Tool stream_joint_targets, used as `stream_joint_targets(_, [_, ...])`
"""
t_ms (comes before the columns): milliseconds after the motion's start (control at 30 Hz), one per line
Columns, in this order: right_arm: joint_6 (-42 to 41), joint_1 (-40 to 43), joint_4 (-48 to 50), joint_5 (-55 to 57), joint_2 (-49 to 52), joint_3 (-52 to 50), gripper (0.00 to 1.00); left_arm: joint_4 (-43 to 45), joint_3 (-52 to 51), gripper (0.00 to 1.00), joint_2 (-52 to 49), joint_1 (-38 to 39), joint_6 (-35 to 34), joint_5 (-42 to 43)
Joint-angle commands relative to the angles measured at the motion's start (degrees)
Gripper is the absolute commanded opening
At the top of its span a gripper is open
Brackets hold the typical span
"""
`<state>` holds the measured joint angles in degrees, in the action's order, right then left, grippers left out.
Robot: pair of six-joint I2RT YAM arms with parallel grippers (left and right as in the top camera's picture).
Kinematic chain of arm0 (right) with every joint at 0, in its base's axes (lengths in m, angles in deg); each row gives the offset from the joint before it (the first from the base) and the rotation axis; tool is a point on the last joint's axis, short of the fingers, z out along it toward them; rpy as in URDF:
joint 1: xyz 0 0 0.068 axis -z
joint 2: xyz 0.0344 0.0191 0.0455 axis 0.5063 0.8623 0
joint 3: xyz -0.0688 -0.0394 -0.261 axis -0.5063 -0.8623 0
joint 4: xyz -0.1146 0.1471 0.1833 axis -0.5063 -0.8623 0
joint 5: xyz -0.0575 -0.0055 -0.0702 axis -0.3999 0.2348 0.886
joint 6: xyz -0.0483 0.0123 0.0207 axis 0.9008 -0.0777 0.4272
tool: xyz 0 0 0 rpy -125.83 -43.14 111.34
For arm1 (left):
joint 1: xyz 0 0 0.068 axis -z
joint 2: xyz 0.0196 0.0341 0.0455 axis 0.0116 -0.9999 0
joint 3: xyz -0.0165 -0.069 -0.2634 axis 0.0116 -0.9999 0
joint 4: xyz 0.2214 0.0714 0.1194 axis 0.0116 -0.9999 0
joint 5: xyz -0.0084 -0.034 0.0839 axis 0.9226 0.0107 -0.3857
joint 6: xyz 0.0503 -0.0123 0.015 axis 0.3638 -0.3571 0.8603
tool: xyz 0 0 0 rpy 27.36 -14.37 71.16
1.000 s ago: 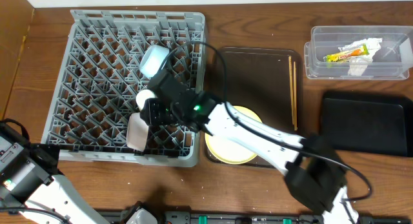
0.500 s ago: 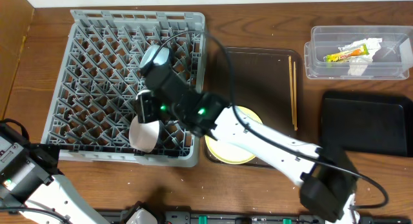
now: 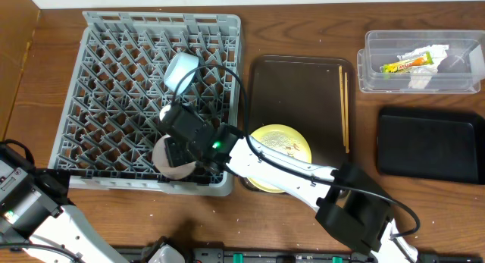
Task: Sort waste into correct bins and load items into the dishwasher
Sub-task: 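Move the right gripper to the chopsticks on the tray and grasp one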
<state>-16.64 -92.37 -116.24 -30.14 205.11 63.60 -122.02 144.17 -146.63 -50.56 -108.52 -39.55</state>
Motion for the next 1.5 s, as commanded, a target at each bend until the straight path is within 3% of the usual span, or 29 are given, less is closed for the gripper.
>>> stream_joint_targets(0, [-1.33,0.83,-2.16,5.31,-0.17,0.09,0.01,-0.22,0.96,1.00,0.15,-0.24,-0.52,-0.76])
stream_joint_targets(200, [-0.96,1.14,-3.28,5.46,-3.61,0.20,0.01,-0.22,0.96,1.00,0.15,-0.24,-0.55,-0.74])
stream_joint_targets(333, [3.63,1.36,-3.63,5.95,-10.51,0.20,0.03,-0.22,0.96,1.00,0.15,-0.24,-0.52,-0.76])
stream_joint_targets(500, [6.29,2.67,-6.21,10.54,-16.76,0.20,0.48,-0.22,0.96,1.00,0.15,-0.24,-0.55,-0.74])
stream_joint_targets(567, [6.27,3.58,-8.17,12.98,-18.27,0.20,0.80,-0.22,0.96,1.00,0.15,-0.24,-0.55,-0.76])
stream_joint_targets(600, [6.27,4.09,-9.27,14.29,-18.82,0.20,0.86,-0.22,0.96,1.00,0.15,-0.24,-0.55,-0.74])
stream_joint_targets(633, [6.27,5.42,-11.85,17.22,-19.65,0.20,0.99,-0.22,0.96,1.00,0.15,-0.24,-0.55,-0.74])
stream_joint_targets(800, [6.25,9.27,-18.27,22.23,-20.46,0.20,0.99,-0.22,0.96,1.00,0.15,-0.24,-0.52,-0.76])
stream_joint_targets(1100, [2.95,21.44,-37.57,19.10,-20.46,0.17,0.99,-0.22,0.96,1.00,0.15,-0.24,-0.55,-0.76])
stream_joint_targets(1300, [14.12,27.98,-47.50,19.28,-20.46,-0.31,0.99,-0.22,0.96,1.00,0.15,-0.24,-0.52,-0.76])
stream_joint_targets(1467, [15.23,32.33,-47.28,20.70,-20.46,-4.81,0.99,-0.22,0.96,1.00,0.15,-0.24,-0.52,-0.76])
